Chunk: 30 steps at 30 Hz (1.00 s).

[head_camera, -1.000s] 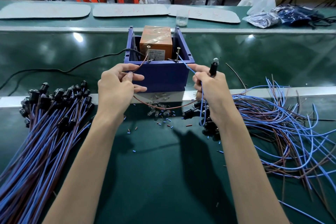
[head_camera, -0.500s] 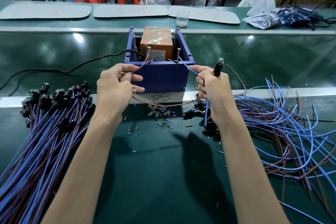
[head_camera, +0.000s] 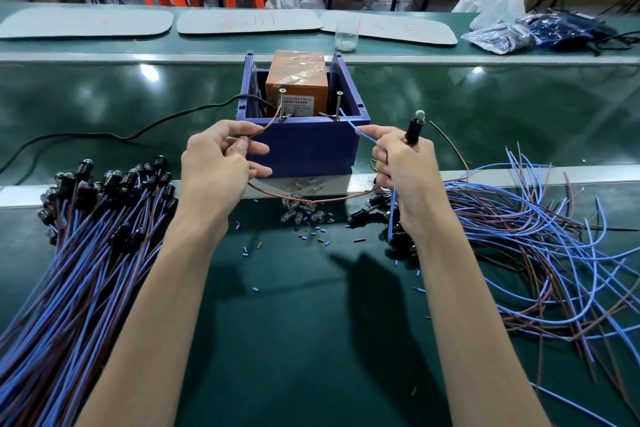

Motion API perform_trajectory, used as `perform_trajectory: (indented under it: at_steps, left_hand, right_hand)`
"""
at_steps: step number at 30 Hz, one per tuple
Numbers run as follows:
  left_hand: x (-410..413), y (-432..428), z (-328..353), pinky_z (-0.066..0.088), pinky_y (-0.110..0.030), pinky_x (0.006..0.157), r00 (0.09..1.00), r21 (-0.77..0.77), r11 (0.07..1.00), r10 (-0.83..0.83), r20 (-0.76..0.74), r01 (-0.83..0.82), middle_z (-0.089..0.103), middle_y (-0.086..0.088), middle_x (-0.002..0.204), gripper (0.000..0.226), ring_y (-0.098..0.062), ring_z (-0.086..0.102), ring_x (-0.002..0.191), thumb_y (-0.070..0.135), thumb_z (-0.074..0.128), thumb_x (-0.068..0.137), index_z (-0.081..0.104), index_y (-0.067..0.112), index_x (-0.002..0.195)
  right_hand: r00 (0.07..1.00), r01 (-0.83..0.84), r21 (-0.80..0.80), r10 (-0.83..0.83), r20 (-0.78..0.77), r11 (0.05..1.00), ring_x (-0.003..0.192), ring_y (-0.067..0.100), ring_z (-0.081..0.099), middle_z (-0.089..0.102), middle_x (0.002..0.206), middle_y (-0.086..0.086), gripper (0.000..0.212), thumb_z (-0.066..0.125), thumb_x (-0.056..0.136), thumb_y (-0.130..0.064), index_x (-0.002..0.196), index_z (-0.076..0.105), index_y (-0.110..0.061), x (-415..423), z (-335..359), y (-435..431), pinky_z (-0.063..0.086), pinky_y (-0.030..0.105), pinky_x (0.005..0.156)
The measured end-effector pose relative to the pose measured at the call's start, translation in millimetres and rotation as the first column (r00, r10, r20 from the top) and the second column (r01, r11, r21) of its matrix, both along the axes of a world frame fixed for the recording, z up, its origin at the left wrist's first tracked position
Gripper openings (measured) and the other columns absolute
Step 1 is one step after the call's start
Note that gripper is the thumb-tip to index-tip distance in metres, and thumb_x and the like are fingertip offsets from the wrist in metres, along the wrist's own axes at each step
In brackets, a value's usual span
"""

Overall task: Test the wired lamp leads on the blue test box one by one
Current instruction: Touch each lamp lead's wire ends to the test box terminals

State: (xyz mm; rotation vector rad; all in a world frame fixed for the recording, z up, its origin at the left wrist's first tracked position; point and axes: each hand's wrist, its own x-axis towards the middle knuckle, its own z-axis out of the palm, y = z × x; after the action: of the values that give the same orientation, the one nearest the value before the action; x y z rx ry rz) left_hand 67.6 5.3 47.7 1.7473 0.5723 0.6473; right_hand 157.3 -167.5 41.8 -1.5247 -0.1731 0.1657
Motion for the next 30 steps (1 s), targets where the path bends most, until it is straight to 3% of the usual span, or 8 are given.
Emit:
perform_trajectory:
  at_steps: [5,12,30]
  left_hand:
    - [1.3,-0.5,0.2,0.043,-0.009,0.048,0.999,-0.013,0.999,0.030,0.020,-0.029,0.067,0.001,0.080,0.028,-0.005,0.063,0.046,0.002,0.040,0.100,0.061,0.019,0.104]
    - [-1.1,-1.2,1.4,0.043,-0.009,0.050,1.000,0.049,0.999,-0.021,-0.018,0.022,0.068,0.005,0.077,0.038,-0.004,0.060,0.044,0.001,0.041,0.099,0.061,0.031,0.088]
    - [-4.4,5.6,3.0,0.044,-0.010,0.051,0.994,0.108,0.992,-0.058,-0.098,0.069,0.065,0.007,0.071,0.040,-0.002,0.056,0.041,0.000,0.041,0.098,0.063,0.030,0.084]
  right_hand:
    - [0.999,0.031,0.009,-0.031,-0.019,0.999,0.041,0.002,0.023,0.033,0.050,-0.014,0.038,0.034,0.092,0.000,0.090,0.067,-0.019,3.1,-3.3,0.0,0.022,0.015,0.038]
    - [1.000,0.028,-0.013,-0.028,0.008,1.000,0.042,0.003,0.023,0.030,0.052,-0.012,0.038,0.036,0.093,-0.001,0.091,0.067,-0.022,4.0,-5.6,0.4,0.022,0.017,0.040]
    - [1.000,-0.020,-0.017,0.020,0.023,1.000,0.044,0.004,0.020,0.025,0.055,-0.008,0.038,0.040,0.095,-0.003,0.082,0.070,-0.021,0.8,-3.5,1.4,0.021,0.017,0.041]
